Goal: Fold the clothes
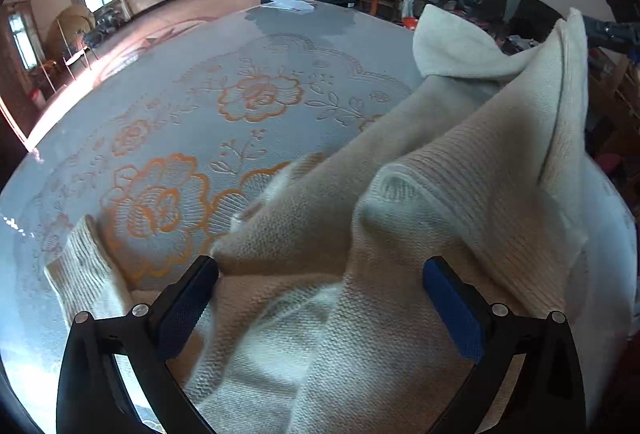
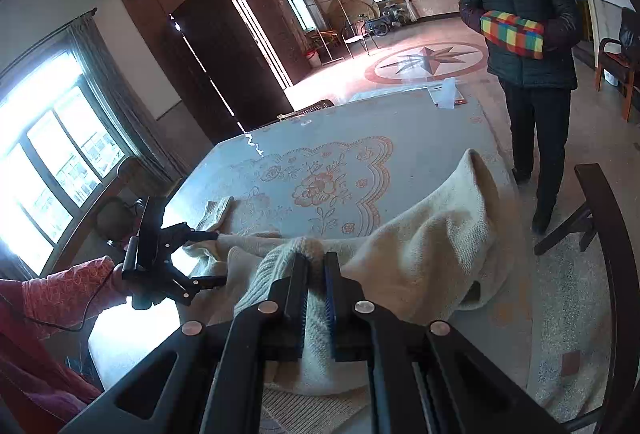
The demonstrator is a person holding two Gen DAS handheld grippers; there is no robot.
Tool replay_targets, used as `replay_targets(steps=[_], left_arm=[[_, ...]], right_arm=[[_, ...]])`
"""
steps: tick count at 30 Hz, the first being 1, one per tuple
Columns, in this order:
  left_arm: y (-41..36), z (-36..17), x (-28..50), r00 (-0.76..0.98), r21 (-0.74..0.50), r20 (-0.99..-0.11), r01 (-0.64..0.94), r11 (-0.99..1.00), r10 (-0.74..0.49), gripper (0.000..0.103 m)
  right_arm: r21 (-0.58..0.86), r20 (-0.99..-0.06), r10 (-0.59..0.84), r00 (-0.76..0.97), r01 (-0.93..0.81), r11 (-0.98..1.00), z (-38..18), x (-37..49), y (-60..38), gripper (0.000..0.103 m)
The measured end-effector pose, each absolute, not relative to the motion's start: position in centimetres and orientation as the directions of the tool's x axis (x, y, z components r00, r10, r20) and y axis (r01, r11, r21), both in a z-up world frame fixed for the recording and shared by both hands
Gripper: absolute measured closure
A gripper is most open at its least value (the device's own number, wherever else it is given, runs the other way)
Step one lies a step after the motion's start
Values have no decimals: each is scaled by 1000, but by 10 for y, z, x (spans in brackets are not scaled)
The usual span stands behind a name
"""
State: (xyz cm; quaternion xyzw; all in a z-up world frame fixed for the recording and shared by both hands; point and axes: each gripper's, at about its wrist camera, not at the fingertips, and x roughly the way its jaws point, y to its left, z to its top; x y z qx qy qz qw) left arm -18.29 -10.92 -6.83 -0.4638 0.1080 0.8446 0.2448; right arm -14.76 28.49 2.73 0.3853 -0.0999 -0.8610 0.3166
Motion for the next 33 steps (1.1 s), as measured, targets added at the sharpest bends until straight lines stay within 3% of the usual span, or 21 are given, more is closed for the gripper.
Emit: replay_targets(steps=[5,11,19,26,28,30,33], left_arm=[[-104,-67,-184,-431,-65,-844,-510,-858,320,0],[-95,-36,-163,-519,-50,-755,-564,-824,401,1],[-83,-59,-170,-321,-173,-835,-617,-768,447,1],[-92,-61,-172,-271,-277,-822,-577,-768,501,3],[-95,-60,-172,-257,-327,-802,-567,-756,539,11],[-88,-61,-172,-243,-334,-807,-565,-755,539,35],[-80,-63,-169,-233,-311,-822,-579,-754,519,52]], right_arm=[[434,-600,-633,-490,466,-771,22,-150,286,97],[446,-598,-641,-481,465,-765,20,-148,289,97],[462,-599,-652,-464,465,-755,19,-148,287,96],[453,-613,-641,-462,459,-764,18,-153,286,94],[445,-618,-635,-463,460,-769,19,-156,284,94],[440,-619,-635,-462,466,-768,19,-157,280,93],[430,-621,-635,-460,477,-766,19,-159,275,93]])
